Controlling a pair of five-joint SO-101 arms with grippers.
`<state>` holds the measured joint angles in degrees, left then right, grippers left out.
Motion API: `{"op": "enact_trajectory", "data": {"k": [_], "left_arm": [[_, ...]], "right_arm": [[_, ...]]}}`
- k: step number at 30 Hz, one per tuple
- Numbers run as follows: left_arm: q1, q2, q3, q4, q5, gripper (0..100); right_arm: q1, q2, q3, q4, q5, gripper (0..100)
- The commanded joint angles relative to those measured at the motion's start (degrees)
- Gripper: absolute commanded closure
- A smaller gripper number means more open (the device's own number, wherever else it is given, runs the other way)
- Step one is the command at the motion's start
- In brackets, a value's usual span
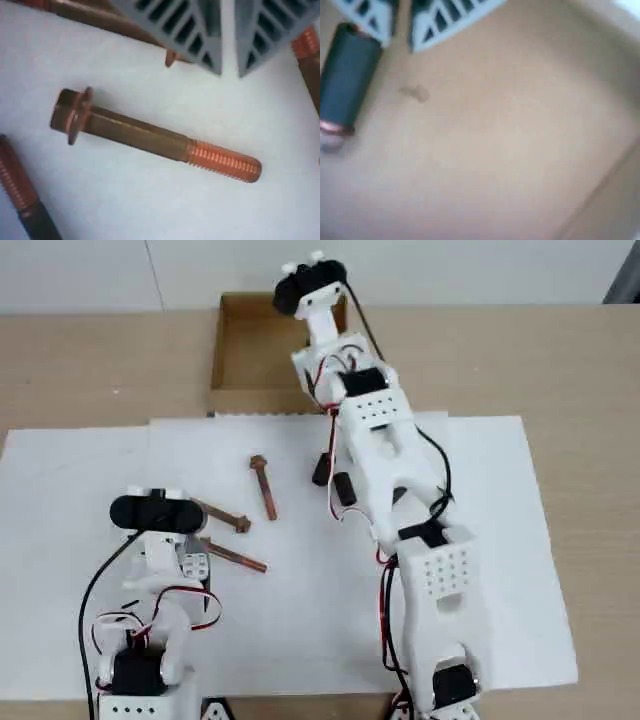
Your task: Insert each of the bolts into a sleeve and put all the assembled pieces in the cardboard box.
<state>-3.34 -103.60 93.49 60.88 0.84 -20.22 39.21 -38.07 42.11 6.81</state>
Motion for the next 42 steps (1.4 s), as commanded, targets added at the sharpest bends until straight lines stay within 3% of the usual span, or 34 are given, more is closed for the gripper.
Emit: {"op": "enact_trajectory", "data": {"k": [1,16,27,42], "left_arm": [[-0.4,-0.7,-0.3,0.1,0.2,99],[-0.4,-0.7,-0.3,0.1,0.3,99],[-0.4,-0.7,-0.3,0.1,0.3,99],[-0.4,-0.7,-0.3,0.1,0.3,99]], "right_arm": [[0.7,-8.8,-2.8,5.8,0.3,99.5],[0.4,-21.1,-2.8,33.2,-0.4,99.5],[0.6,-25.3,-2.8,54.5,-18.2,99.5],[5.2,-25.1,3.8,56.3,-29.9,99.4]]}}
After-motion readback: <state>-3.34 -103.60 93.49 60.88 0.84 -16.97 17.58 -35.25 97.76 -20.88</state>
